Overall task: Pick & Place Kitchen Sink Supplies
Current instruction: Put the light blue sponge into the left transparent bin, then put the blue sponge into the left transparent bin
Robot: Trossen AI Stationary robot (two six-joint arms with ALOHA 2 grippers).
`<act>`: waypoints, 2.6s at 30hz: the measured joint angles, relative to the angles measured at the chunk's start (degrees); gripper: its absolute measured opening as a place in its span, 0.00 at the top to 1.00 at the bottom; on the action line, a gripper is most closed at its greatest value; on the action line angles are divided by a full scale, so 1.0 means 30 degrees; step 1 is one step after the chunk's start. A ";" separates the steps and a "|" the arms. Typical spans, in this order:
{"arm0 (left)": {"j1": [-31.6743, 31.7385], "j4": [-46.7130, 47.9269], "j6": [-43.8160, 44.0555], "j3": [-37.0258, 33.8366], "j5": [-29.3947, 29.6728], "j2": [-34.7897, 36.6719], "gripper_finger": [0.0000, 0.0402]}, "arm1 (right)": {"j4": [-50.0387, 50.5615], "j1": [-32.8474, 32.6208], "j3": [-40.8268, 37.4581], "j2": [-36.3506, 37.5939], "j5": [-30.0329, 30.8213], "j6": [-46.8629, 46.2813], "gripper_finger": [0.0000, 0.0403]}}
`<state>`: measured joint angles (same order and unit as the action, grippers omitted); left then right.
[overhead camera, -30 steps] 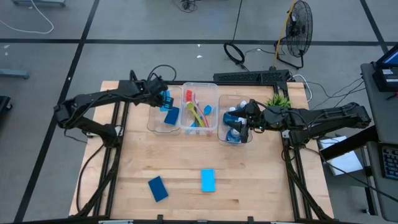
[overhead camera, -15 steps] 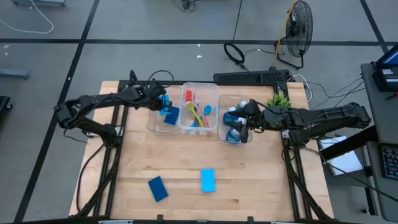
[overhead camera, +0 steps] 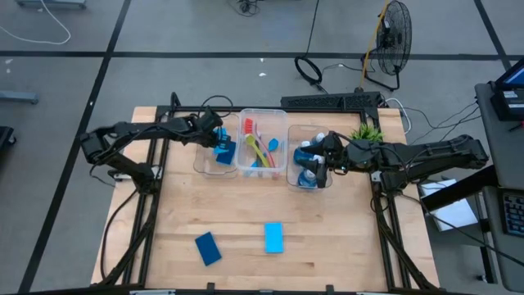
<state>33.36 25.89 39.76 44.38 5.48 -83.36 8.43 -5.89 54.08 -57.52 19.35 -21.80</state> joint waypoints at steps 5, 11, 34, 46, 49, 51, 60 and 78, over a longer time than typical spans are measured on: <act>0.0000 -0.0168 0.0028 -0.0007 -0.0042 -0.0332 0.98 | 0.0000 0.0001 0.0000 0.0000 -0.0004 0.0000 0.47; 0.0000 -0.0161 0.0396 0.0000 0.0022 -0.0296 0.87 | 0.0000 0.0002 0.0000 -0.0002 -0.0007 0.0000 0.47; -0.0458 0.1011 0.0564 0.0025 -0.2869 0.5488 0.42 | 0.0000 0.0002 0.0000 0.0000 -0.0013 0.0000 0.47; -0.6239 0.2032 0.7708 0.0022 -0.4809 1.1513 0.42 | 0.0007 0.0007 0.0000 0.0000 -0.0044 0.0046 0.47; -0.8209 0.2039 1.0225 0.0022 -0.4382 1.2047 0.42 | 0.0007 0.0000 0.0000 0.0000 -0.0044 0.0058 0.47; -0.9542 0.2033 1.1633 0.0022 -0.4154 1.2112 0.42 | 0.0007 0.0002 0.0000 0.0000 -0.0051 0.0058 0.47; -1.5466 0.2036 1.7651 0.0022 -0.1166 1.1421 0.42 | 0.0007 0.0003 0.0000 0.0000 -0.0058 0.0143 0.47; -2.3490 0.3598 3.1371 0.0022 0.1025 0.5213 0.42 | 0.0007 0.0007 0.0000 0.0000 -0.0066 0.0145 0.47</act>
<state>-37.11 36.69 133.87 44.45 8.55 -67.72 8.45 -5.87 54.08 -57.52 19.16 -21.37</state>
